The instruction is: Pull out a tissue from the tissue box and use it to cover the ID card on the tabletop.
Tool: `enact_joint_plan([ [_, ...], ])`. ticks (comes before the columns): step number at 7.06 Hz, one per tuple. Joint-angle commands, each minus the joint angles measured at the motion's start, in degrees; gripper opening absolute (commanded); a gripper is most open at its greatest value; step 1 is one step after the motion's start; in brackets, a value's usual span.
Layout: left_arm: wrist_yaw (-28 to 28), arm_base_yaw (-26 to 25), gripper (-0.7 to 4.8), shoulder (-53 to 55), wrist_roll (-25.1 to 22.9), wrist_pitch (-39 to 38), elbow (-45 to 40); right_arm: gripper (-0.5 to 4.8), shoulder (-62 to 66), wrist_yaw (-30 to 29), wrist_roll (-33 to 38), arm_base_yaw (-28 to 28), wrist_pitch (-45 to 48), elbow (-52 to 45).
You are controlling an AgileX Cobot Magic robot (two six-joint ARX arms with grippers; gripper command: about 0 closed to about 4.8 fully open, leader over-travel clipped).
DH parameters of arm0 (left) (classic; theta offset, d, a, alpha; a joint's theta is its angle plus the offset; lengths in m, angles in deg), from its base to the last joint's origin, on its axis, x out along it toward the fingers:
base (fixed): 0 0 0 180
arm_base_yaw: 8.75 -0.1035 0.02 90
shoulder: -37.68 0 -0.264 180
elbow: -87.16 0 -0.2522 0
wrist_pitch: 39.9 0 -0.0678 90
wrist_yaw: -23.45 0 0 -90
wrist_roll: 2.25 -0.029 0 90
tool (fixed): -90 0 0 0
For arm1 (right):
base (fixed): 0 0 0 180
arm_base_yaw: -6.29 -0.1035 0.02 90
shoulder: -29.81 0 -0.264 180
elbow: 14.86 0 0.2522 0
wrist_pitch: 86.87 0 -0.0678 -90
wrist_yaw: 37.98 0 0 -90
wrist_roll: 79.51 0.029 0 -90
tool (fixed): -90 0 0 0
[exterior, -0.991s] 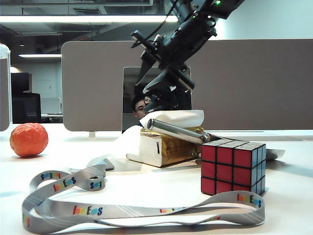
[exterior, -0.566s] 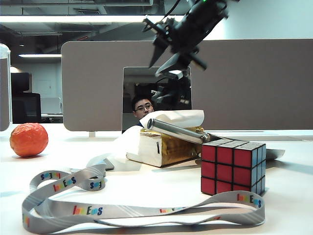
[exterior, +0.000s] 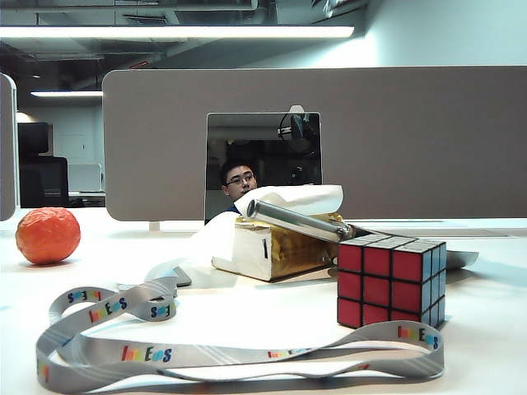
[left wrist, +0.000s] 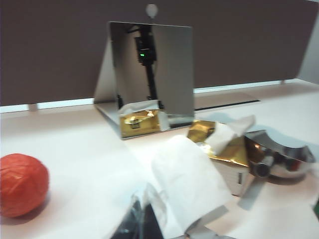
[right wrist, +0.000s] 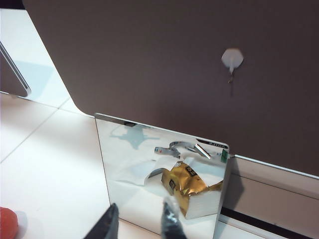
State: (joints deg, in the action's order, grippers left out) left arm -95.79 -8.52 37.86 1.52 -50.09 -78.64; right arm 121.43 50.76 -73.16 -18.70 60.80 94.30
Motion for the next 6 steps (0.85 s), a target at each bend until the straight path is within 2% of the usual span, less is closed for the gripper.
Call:
enact_joint_plan([
  [1,1.60,0.07,-0.06,0.04,0.15,0.26,0.17,1.03,-3.65,0.26,-0.42,1.60,-2.16,0.09],
  [2,1.60,0.07,-0.06,0.04,0.15,0.24,0.17,1.03,-4.94,0.31,-0.61,1.70,-2.67,0.07],
  [3,1.60,0.07,-0.06,0.04,0.15,0.22,0.17,0.78,-7.08,1.42,-0.63,1.86,-2.62,-0.90],
  [5,1.62,0.07,-0.06,0.04,0.15,0.13,0.17,0.71,-27.04,6.27,-0.55,1.86,1.20,-20.90],
  [6,2.10,0.04,-0.06,0.04,0.20,0.02,0.17,0.71,-39.43,6.27,-0.57,1.84,1.66,-31.28],
])
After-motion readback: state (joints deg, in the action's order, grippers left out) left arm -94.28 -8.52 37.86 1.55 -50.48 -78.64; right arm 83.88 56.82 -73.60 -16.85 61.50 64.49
